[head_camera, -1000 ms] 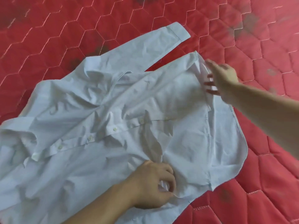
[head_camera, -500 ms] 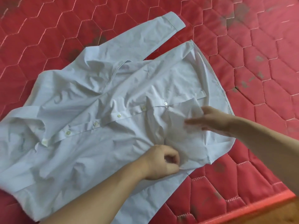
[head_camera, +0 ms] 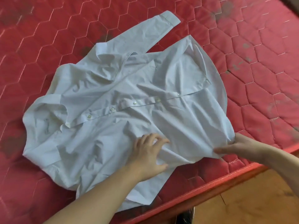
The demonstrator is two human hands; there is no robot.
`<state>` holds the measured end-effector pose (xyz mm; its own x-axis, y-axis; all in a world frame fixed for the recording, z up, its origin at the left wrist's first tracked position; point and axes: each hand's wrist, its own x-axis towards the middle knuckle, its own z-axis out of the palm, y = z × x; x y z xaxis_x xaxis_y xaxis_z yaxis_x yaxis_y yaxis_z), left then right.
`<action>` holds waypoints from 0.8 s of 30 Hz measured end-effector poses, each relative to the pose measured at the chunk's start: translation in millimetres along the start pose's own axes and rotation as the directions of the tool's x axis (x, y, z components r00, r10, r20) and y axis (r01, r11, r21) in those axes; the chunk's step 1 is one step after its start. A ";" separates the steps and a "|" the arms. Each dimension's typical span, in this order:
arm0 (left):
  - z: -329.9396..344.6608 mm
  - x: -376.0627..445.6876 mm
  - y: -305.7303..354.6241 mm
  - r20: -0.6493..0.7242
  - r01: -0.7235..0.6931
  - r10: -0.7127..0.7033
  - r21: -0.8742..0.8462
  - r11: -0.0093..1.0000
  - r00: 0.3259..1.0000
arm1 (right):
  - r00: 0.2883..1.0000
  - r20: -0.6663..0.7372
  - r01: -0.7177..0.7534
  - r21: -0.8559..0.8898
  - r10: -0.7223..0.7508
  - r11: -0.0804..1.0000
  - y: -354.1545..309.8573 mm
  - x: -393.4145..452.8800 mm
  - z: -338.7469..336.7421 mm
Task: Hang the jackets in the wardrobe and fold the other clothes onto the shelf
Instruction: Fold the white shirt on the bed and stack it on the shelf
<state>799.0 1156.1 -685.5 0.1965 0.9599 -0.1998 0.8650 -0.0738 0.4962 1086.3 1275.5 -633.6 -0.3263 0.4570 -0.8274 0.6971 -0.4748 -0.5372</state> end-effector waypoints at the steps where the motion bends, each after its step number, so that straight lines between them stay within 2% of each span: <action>1: -1.7 -12.2 -12.3 -0.016 0.075 -0.074 0.150 0.986 0.997 | 0.997 0.009 -0.075 -0.139 0.077 0.987 10.6 -2.9 -5.0; 3: -6.2 -31.9 -35.8 -0.079 0.227 -0.214 0.274 0.935 0.974 | 0.979 -0.022 -0.196 -0.349 0.201 0.916 24.7 -4.7 -15.6; 5: -8.2 -47.5 -54.8 -0.087 0.317 -0.306 0.323 0.892 0.948 | 0.968 -0.096 -0.252 -0.393 0.234 0.884 26.4 -4.7 -20.8; 7: -11.7 -59.0 -63.4 -0.044 0.339 -0.342 0.300 0.892 0.939 | 0.955 -0.193 -0.288 -0.444 0.223 0.849 20.1 -2.5 -22.9; 9: -15.3 -65.3 -64.8 0.062 0.322 -0.346 0.245 0.914 0.936 | 0.938 -0.299 -0.320 -0.549 0.176 0.772 7.0 0.0 -18.6; 11: -18.3 -72.3 -66.0 0.152 0.282 -0.307 0.167 0.945 0.939 | 0.907 -0.415 -0.360 -0.667 0.077 0.652 -2.4 3.8 -6.9; 12: -20.7 -74.4 -66.5 0.185 0.274 -0.296 0.137 0.952 0.937 | 0.856 -0.514 -0.382 -0.703 -0.057 0.600 -7.0 7.9 2.2; 13: -22.1 -76.5 -67.6 0.197 0.270 -0.285 0.101 0.958 0.938 | 0.802 -0.552 -0.352 -0.746 -0.228 0.565 -12.0 12.7 13.3; 14: -22.4 -78.3 -68.6 0.204 0.271 -0.280 0.071 0.960 0.938 | 0.784 -0.490 -0.265 -0.819 -0.380 0.508 -18.8 18.0 26.2; 15: -22.5 -79.2 -70.0 0.199 0.266 -0.271 0.050 0.963 0.942 | 0.803 -0.350 -0.137 -0.896 -0.482 0.422 -24.0 23.6 41.6; 17: -22.9 -83.0 -75.0 0.182 0.267 -0.270 0.041 0.963 0.945 | 0.858 -0.052 0.070 -0.974 -0.510 0.217 -22.4 36.9 73.7; 19: -22.5 -90.3 -82.7 0.192 0.290 -0.298 0.066 0.955 0.935 | 0.858 0.092 0.156 -0.984 -0.505 0.086 -12.9 47.9 91.8; 20: -22.5 -95.0 -86.6 0.206 0.305 -0.313 0.069 0.950 0.927 | 0.834 0.113 0.173 -0.983 -0.540 0.061 -5.0 51.3 96.5; 23: -27.7 -106.1 -93.3 0.276 0.323 -0.329 0.067 0.944 0.903 | 0.725 0.098 0.215 -0.972 -0.681 0.090 7.8 52.0 91.7; 24: -30.0 -108.2 -94.8 0.290 0.315 -0.324 0.077 0.946 0.900 | 0.752 0.070 0.196 -0.973 -0.656 0.121 5.8 50.1 86.4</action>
<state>681.9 1067.3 -685.6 0.0305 0.8098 -0.5859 0.9158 0.2121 0.3409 1018.8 1230.6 -692.4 -0.7471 0.6024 -0.2811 0.6417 0.7639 -0.0684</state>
